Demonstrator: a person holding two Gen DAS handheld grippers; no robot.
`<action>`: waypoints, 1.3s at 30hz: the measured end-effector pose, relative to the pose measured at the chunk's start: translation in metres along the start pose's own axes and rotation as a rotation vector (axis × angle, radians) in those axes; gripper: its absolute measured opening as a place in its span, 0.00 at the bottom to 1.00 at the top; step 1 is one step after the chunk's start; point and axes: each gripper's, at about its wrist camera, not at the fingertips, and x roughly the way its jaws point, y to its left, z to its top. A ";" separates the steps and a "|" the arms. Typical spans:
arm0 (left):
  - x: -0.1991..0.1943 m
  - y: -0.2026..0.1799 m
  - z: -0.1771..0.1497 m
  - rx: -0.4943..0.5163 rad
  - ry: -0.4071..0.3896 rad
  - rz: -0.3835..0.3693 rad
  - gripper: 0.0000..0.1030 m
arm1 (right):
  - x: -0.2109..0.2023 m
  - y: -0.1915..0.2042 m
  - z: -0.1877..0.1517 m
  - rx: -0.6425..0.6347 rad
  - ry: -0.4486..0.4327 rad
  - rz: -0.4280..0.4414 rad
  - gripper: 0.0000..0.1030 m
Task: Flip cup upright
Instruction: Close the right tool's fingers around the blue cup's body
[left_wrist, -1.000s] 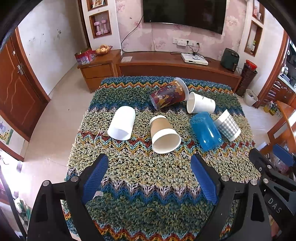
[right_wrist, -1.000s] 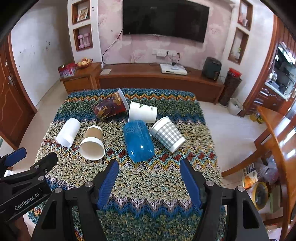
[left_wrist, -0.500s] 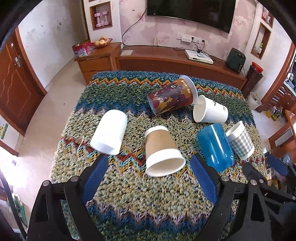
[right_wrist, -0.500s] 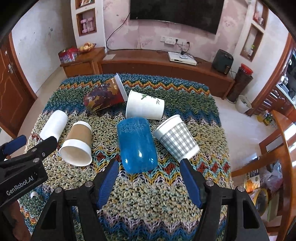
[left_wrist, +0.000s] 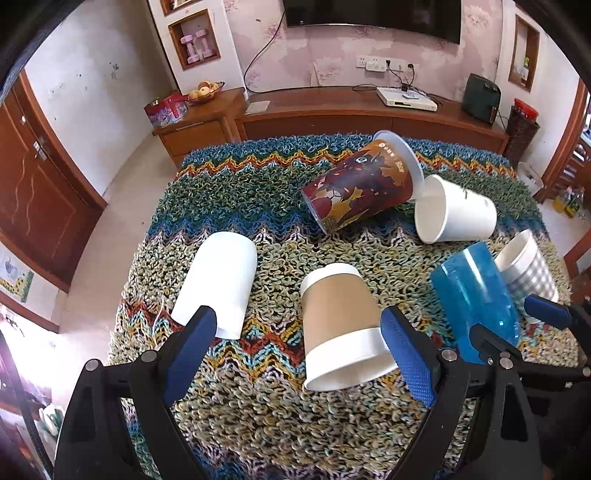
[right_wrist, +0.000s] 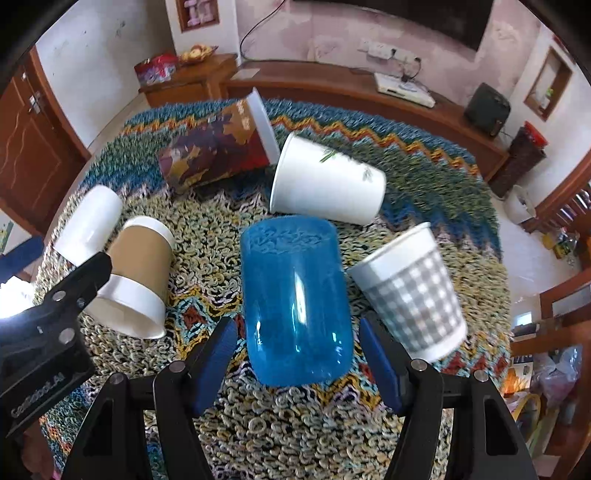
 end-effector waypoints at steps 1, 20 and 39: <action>0.003 0.000 0.000 0.009 0.007 -0.004 0.89 | 0.005 0.001 0.002 -0.004 0.011 0.004 0.67; 0.011 0.009 -0.014 -0.008 0.059 -0.072 0.89 | 0.055 0.010 0.031 -0.095 0.118 -0.053 0.71; 0.007 0.017 -0.016 -0.032 0.065 -0.087 0.89 | 0.047 -0.016 0.028 0.018 0.117 0.079 0.70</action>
